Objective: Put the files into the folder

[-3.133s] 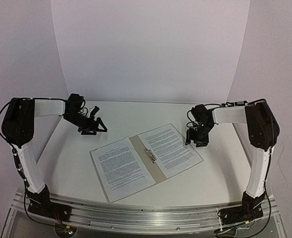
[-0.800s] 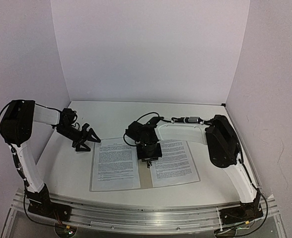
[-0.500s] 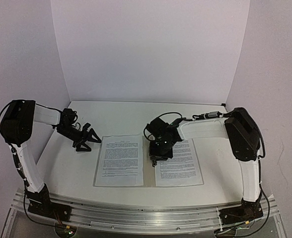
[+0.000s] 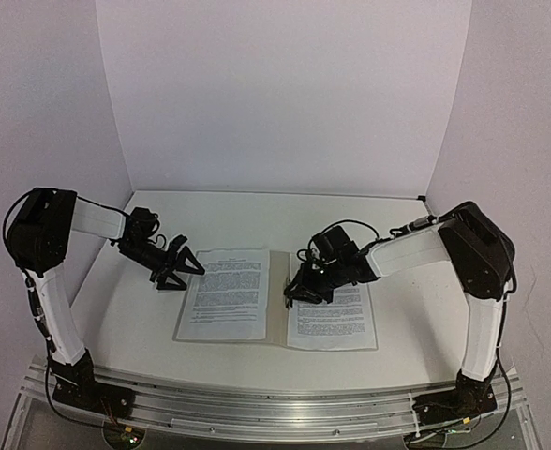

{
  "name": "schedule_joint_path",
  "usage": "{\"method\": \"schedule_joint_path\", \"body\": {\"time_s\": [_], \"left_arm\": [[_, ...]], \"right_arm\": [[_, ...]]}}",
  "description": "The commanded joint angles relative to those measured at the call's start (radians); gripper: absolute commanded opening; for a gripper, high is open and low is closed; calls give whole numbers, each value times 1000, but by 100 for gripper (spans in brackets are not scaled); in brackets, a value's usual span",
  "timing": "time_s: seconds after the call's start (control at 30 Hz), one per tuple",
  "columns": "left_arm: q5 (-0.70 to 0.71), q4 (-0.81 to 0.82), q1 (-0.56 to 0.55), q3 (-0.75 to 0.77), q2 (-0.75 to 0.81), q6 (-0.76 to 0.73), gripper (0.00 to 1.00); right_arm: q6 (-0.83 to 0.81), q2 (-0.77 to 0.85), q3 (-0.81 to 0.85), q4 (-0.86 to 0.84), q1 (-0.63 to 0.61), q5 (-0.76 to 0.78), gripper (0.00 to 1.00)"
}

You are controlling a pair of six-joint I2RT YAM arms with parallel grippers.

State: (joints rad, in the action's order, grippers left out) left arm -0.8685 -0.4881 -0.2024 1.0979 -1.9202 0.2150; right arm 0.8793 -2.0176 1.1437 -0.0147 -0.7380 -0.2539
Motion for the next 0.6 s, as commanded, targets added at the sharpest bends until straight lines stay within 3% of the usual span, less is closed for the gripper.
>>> {"method": "schedule_joint_path", "body": {"time_s": [0.0, 0.57], "left_arm": [[-11, -38, -2, 57, 5, -42, 93], [-89, -158, 117, 85, 98, -128, 94]], "right_arm": [[37, -105, -145, 1, 19, -62, 6], [47, -133, -253, -71, 37, -79, 5]]}}
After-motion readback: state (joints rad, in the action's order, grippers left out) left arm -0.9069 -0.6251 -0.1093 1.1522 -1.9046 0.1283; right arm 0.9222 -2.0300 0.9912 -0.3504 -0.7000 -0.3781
